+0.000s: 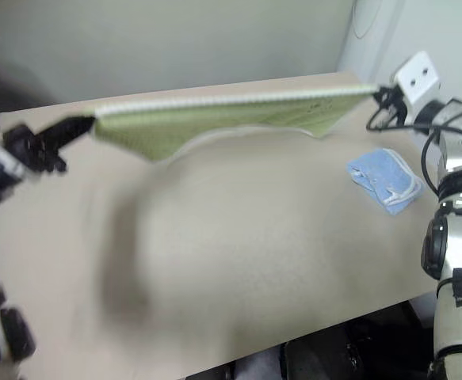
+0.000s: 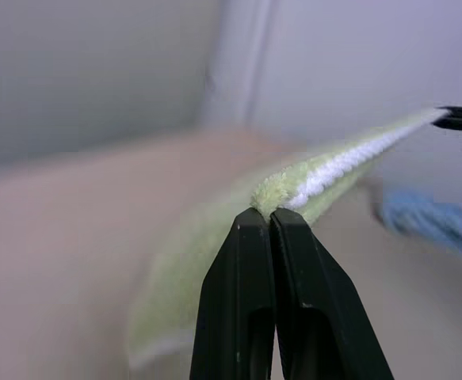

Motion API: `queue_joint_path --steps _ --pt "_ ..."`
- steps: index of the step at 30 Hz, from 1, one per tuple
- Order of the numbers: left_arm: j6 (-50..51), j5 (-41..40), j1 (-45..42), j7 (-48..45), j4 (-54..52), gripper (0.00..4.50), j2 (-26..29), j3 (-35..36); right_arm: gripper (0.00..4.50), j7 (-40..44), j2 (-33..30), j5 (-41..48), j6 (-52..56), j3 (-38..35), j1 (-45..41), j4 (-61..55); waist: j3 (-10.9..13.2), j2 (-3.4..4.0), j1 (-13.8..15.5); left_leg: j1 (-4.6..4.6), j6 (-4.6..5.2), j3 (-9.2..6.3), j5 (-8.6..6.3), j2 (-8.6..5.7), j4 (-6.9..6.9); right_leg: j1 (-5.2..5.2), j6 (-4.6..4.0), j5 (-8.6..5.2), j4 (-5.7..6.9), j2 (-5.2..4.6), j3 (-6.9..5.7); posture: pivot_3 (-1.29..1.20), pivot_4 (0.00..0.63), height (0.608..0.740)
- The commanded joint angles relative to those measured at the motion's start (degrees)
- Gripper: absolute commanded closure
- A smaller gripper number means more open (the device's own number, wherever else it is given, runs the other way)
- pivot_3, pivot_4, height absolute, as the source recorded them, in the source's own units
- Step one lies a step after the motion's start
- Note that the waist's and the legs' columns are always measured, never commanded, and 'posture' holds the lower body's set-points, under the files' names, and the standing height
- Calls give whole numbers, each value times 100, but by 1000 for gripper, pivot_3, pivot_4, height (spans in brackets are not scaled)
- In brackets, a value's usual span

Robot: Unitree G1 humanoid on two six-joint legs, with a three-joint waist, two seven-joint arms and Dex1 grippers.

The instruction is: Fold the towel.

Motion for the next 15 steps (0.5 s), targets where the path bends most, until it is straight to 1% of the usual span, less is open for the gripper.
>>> queue_joint_path --steps 1,3,6,7,8,10,12,15 --pt "316 -269 886 -164 -944 4500 310 673 4473 1181 -258 619 457 -120 760 -1178 0 0 5 0 -1 0 1 0 -3 0 0 0 0 0 0 0 150 740" --pt "526 -469 1480 -270 -1310 4500 346 1008 4473 1818 -424 894 902 -64 1512 -2134 1 1 36 2 1 1 0 0 -3 3 0 -2 2 0 0 0 150 740" --pt "718 -587 2275 -477 -1706 4500 414 1383 4473 2359 -696 1225 1677 -53 2311 -3312 1 1 64 23 13 0 7 0 21 29 1 3 23 0 -2 0 150 740" --pt "751 -609 2477 -536 -1803 4500 434 1459 4473 2441 -771 1287 1855 -56 2470 -3567 2 2 67 48 28 1 0 0 30 55 -1 7 32 0 -1 0 150 740" --pt "797 -613 2713 -621 -1911 4500 460 1528 4473 2516 -844 1343 2007 -58 2607 -3778 2 2 67 82 75 2 -24 0 32 92 -6 10 31 0 -1 0 150 740" --pt "804 -515 3309 -880 -2159 4500 494 1621 4473 2808 -1049 1498 2347 -39 2886 -4159 2 2 66 143 85 3 -23 -1 35 157 -15 12 23 0 0 0 150 740" --pt "694 -367 3800 -1089 -2345 4500 506 1629 4473 2984 -1182 1618 2597 -5 3054 -4421 0 -1 68 203 97 7 -31 -2 36 225 -71 -22 5 0 2 0 150 740" --pt "561 -166 4215 -1200 -2462 4500 536 1489 4473 3100 -1195 1702 2782 95 3154 -4646 -6 -12 79 215 99 10 -33 -4 45 239 -78 -30 2 0 3 0 150 740"
